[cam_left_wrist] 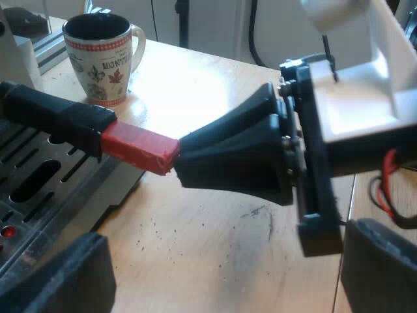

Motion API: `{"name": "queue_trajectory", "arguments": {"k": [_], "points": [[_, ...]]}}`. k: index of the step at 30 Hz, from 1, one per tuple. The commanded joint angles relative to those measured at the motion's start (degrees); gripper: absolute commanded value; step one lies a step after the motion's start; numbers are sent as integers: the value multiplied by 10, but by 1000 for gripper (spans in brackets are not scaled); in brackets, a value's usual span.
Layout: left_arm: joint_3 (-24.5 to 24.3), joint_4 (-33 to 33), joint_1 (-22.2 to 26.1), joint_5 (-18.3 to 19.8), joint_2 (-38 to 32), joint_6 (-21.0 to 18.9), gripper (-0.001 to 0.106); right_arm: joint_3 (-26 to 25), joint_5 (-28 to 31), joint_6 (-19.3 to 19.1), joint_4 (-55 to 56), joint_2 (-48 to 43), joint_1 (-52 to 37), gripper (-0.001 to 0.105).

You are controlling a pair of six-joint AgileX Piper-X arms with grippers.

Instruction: Grind coffee beans and then tamp

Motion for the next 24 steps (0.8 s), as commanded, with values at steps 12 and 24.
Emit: {"name": "queue_trajectory", "arguments": {"k": [12, 24], "points": [[-2, -2, -3, 8, -2, -1, 73, -2, 94, 1, -6, 0, -22, 20], [-2, -2, -3, 8, -2, -1, 73, -2, 83, -8, -40, 0, -22, 20]]}}
